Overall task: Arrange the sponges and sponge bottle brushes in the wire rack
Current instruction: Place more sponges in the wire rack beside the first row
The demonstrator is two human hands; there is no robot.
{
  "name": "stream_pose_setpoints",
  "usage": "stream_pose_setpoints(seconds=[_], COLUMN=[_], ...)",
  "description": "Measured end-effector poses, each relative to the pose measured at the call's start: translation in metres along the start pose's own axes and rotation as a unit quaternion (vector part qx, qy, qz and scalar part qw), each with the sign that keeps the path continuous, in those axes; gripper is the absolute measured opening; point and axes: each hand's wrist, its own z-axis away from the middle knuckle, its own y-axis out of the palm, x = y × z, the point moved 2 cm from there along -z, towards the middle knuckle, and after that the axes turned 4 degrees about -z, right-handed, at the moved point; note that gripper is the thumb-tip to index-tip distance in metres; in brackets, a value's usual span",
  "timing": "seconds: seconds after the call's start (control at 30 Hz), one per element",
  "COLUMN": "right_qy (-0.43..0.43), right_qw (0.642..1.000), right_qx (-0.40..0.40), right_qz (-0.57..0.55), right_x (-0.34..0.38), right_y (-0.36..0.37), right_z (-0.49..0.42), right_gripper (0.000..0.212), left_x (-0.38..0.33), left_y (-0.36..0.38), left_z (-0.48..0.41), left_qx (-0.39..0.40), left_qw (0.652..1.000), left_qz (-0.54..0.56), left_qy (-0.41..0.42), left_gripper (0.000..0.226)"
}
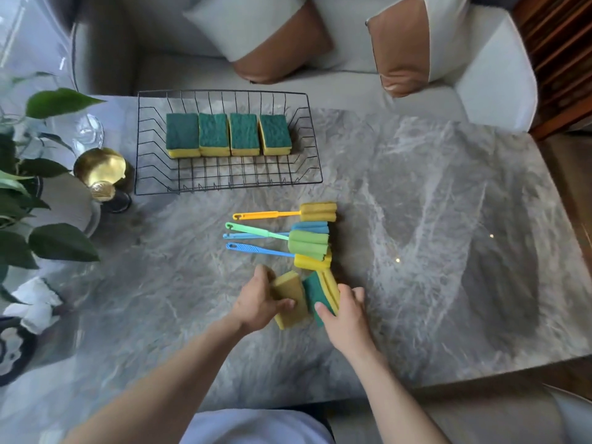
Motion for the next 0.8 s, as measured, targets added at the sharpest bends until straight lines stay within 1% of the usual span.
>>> stream_pose_setpoints(seconds=[0.07,0.17,0.23,0.27,0.33,0.4,0.47,0.53,0.67,0.8], right_qy=[0.002,0.0,0.015,0.026,0.039,0.039,0.036,0.037,0.022,0.022], right_qw=[1.0,1.0,0.999,0.999,0.998,0.999,0.999,0.999,0.999,1.0], right_qx=[-0.007,-0.017,-0.01,-0.002,0.008,0.012,0.019,0.023,0.014,0.011], right_qz=[-0.008,-0.022,-0.031,-0.038,-0.039,-0.033,-0.02,-0.004,0.029,0.011], right_x=[-0.004,-0.007,-0.006,-0.006,-0.004,-0.001,0.001,0.002,0.001,0.001], right_y=[-0.002,0.0,0.006,0.01,0.018,0.024,0.028,0.031,0.033,0.031], right_z=[0.0,0.001,0.002,0.002,0.003,0.004,0.003,0.002,-0.001,-0.004], right_gripper=[0.033,0.039,0.047,0.048,0.039,0.032,0.032,0.031,0.029,0.025], left_x=[0.002,0.006,0.012,0.016,0.026,0.034,0.041,0.049,0.057,0.055], left_y=[-0.012,-0.033,-0.041,-0.042,-0.04,-0.037,-0.035,-0.034,-0.031,-0.031], left_z=[0.005,0.016,0.024,0.027,0.034,0.041,0.047,0.052,0.054,0.049], left_qx=[-0.043,-0.157,-0.193,-0.192,-0.167,-0.134,-0.118,-0.111,-0.097,-0.144], left_qw=[0.998,0.971,0.951,0.944,0.937,0.936,0.942,0.949,0.963,0.98], left_qz=[-0.014,-0.083,-0.148,-0.181,-0.234,-0.256,-0.244,-0.227,-0.209,-0.11], left_qy=[0.052,0.158,0.193,0.196,0.196,0.2,0.2,0.189,0.141,0.082], left_gripper=[0.068,0.053,0.049,0.052,0.058,0.06,0.057,0.058,0.056,0.054])
